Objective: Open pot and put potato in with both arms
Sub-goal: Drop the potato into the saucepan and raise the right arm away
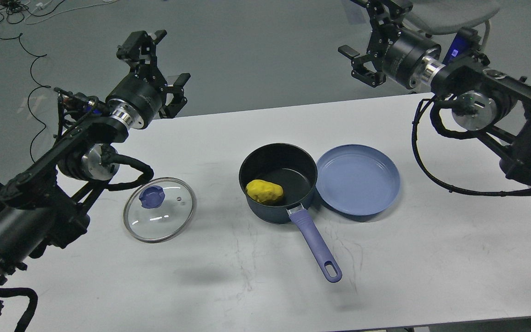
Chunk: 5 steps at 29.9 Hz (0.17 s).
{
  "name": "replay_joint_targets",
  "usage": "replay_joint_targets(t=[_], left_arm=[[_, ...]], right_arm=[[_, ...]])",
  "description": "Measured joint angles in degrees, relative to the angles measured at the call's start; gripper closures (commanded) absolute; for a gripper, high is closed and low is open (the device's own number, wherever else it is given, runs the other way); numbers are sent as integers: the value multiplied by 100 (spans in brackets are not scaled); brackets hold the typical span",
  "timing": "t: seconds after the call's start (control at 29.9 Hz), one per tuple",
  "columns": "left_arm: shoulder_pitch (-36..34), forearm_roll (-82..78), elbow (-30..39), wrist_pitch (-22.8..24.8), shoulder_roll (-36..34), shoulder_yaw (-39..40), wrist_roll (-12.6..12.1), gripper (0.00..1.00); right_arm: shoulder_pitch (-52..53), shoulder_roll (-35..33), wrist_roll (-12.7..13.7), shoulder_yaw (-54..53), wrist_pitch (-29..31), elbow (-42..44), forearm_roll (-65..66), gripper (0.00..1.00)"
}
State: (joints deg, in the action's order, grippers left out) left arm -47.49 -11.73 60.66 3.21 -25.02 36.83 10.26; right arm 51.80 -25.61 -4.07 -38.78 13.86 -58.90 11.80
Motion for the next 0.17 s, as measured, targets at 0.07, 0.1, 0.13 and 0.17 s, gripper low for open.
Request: replay_joint_targets(t=[0.07,0.1,0.13,0.17], left_arm=[[82,14,106,12,35,70,-11,2],[132,22,166,11,51,107,-7,2],[192,29,234,-6,65,142,9,2],[290,39,347,-46,65,180,21,2]], right_arm=[[-77,-16,109,-169,49,11,-94,0],[-97,-17,128,-231,33,26,-117,0],[-107,-17,130,-275,-14,46,-129,0],[-114,-12,128,-301,-100,78,-135,0]])
